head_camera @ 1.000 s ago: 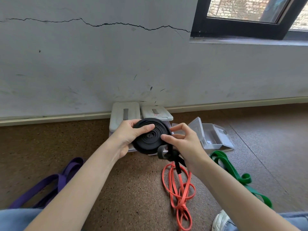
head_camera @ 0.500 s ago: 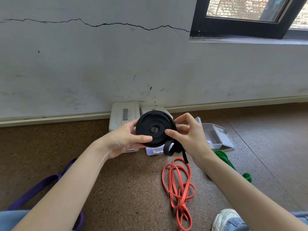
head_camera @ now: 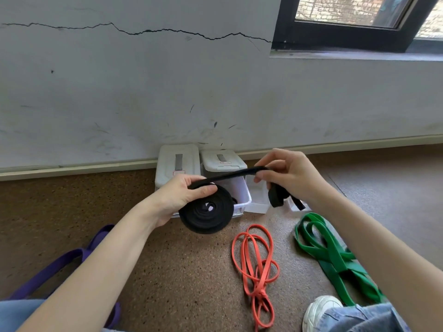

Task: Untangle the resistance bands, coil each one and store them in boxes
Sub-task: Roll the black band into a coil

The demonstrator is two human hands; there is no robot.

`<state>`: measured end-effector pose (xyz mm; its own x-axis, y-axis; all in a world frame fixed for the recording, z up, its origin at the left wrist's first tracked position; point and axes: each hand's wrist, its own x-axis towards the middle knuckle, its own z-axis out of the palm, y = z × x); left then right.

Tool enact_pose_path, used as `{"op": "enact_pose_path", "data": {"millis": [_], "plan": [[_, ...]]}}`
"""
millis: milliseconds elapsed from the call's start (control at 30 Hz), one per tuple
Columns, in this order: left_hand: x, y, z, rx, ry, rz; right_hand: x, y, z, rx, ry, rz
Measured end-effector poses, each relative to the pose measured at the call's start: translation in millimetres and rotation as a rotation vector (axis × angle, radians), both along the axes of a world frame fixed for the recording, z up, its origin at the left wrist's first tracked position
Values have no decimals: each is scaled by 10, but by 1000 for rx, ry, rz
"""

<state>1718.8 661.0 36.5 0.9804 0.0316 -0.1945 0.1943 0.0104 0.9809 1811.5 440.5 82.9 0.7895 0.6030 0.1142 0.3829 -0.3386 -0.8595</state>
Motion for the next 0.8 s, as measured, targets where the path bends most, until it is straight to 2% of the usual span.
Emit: {"op": "enact_pose_path", "data": {"millis": [200, 333, 533, 633, 800], "plan": [[-29, 148, 84, -129, 14, 87, -101, -10, -68, -9, -48, -15], [2, 39, 113, -341, 47, 205, -285, 88, -219, -44, -63, -7], [115, -150, 132, -507, 49, 487, -519, 320, -413, 151, -3, -41], [144, -191, 122, -500, 27, 600, -563, 389, -459, 228, 52, -51], [139, -158, 121, -408, -19, 634, -466, 396, -426, 191, -107, -212]]}}
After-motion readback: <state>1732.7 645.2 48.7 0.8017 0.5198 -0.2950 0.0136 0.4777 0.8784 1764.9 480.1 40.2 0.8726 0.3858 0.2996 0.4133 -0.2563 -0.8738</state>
